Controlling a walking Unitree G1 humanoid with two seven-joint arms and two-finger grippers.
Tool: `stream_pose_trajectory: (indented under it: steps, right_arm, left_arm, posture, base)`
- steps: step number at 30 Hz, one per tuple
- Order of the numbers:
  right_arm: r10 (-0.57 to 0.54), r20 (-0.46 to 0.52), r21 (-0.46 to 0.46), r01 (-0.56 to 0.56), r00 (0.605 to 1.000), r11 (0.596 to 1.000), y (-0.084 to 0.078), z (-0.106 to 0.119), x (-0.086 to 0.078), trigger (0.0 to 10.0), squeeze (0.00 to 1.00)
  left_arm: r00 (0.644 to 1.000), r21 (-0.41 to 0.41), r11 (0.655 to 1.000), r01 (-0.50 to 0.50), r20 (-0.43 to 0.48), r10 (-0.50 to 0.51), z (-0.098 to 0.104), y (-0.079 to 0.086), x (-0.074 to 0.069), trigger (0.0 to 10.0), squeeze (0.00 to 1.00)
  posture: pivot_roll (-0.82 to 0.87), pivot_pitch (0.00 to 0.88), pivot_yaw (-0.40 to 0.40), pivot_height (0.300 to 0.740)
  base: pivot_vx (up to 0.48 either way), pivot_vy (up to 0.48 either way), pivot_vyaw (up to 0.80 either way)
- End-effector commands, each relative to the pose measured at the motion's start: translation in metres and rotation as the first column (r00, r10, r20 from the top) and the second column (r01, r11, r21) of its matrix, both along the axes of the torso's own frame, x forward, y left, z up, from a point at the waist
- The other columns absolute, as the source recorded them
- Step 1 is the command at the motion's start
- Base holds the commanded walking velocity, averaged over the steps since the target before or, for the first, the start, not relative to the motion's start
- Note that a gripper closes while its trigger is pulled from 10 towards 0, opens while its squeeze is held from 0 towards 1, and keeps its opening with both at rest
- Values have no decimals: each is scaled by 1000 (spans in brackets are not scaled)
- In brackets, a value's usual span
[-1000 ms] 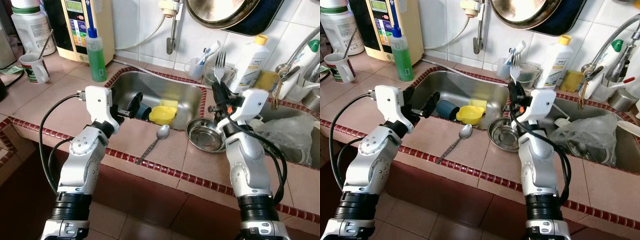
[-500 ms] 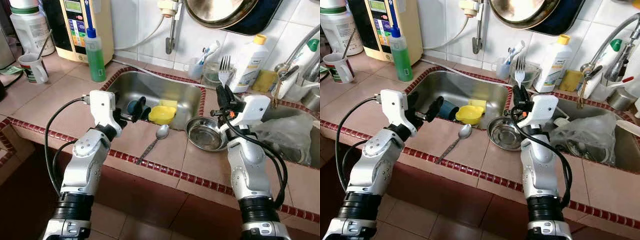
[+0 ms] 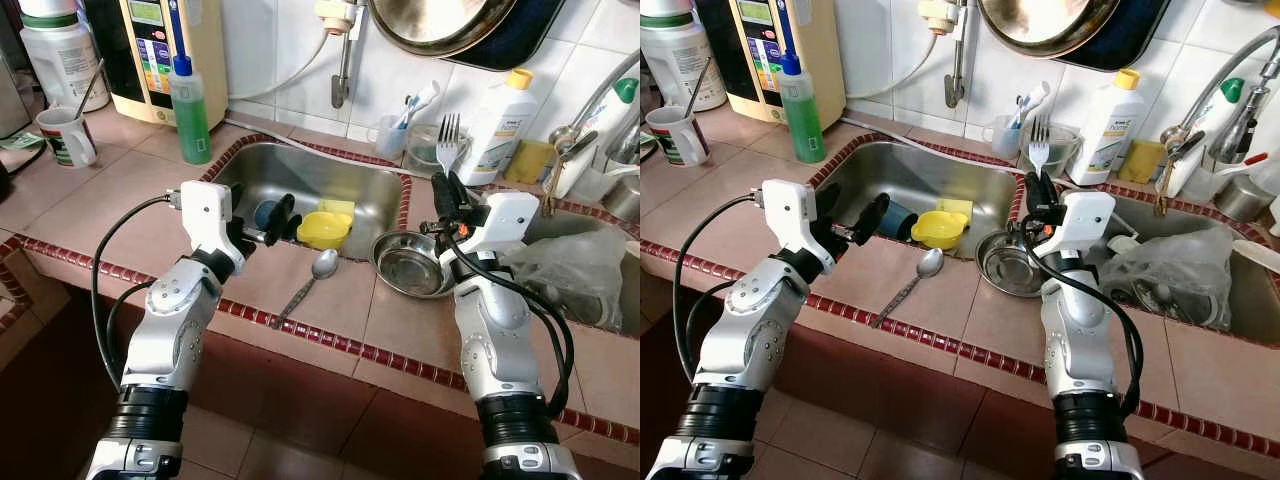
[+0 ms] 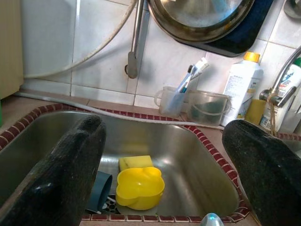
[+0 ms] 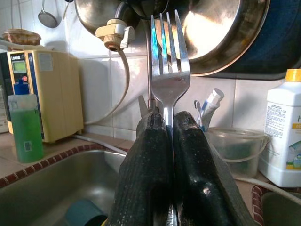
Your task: Kitchen organization
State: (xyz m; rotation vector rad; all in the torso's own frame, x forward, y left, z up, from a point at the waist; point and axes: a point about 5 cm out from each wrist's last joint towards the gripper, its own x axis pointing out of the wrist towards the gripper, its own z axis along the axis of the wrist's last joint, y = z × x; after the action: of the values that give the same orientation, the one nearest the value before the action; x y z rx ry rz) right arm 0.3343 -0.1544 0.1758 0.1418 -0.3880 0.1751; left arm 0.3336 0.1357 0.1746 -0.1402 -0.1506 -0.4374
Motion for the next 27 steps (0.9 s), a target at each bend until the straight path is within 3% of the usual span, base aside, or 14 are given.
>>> stream_pose_trajectory:
  steps: [1, 21, 27]
  right_arm:
    - [-3, 7, -15, 3, 1000, 1000, -2, 0, 0, 10000, 0]
    - [16, -2, -33, -16, 1000, 999, -2, 0, 1, 10000, 0]
    - [22, -6, -37, -23, 1000, 999, -2, 0, 1, 10000, 0]
  left_arm:
    - [1000, -6, 1000, 13, -7, -13, 0, -3, 0, 10000, 0]
    - [1000, -22, 1000, 4, -8, -5, 0, -2, -2, 10000, 0]
    - [1000, -29, 1000, -3, -11, 2, 0, -2, -2, 10000, 0]
  posture:
    - [107, 0, -77, 740]
    - [109, 0, -90, 740]
    - [109, 0, -92, 740]
  base:
    - [255, 0, 0]
    - [302, 0, 0]
    - [120, 0, 0]
